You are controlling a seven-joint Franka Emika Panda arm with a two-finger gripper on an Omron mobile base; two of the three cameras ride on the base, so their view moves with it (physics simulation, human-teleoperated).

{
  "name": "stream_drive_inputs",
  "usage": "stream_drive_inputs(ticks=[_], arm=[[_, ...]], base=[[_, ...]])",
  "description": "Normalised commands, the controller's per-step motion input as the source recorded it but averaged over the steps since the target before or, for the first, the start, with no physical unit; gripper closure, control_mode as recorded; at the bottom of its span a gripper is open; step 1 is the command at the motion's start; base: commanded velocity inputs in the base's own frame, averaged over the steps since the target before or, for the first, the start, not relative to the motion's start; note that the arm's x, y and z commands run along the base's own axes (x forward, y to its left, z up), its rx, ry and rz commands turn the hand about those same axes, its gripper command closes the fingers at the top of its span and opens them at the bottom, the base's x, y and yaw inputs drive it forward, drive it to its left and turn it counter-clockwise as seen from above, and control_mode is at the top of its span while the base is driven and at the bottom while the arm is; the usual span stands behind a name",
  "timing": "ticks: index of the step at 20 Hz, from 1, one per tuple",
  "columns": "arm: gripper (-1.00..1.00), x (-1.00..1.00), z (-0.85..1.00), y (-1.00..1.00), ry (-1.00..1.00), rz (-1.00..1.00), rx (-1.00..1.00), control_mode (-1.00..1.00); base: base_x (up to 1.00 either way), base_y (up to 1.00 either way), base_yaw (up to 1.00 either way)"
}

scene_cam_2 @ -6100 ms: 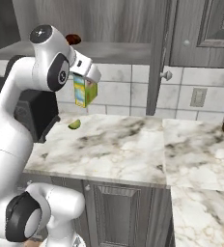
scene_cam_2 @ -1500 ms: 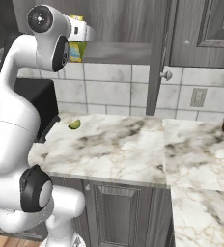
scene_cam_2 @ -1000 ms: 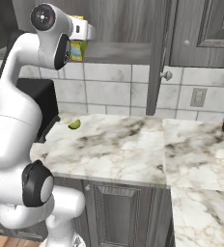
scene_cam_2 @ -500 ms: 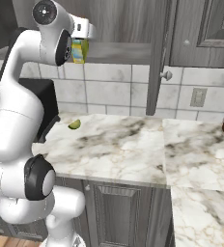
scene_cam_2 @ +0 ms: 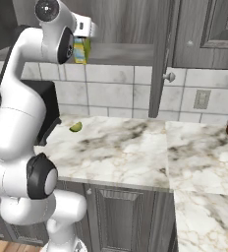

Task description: Pick the boxed food and cereal from the counter and place them in the cabinets closest to them.

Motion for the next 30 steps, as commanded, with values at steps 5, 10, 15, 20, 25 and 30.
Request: stream_drive_inputs(ticks=[5, 10, 15, 20, 25, 30], arm=[[1.00, 0.26, 0.00, 0.03, 0.01, 0.00, 0.00, -1.00], [1.00, 0.32, 0.00, 0.05, 0.01, 0.00, 0.00, -1.00], [1.00, 0.38, 0.00, 0.08, 0.03, 0.00, 0.00, -1.00], [1.00, 0.43, 0.00, 0.05, 0.04, 0.00, 0.00, -1.00], [1.00, 0.47, 0.00, 0.03, 0.03, 0.00, 0.00, -1.00], [1.00, 0.45, 0.00, 0.02, 0.02, 0.00, 0.00, -1.00]], base=[[0.00, 0.00, 0.00], [0.00, 0.00, 0.00], [0.00, 0.00, 0.00], [0.00, 0.00, 0.00], [0.00, 0.00, 0.00], [0.00, 0.00, 0.00]])
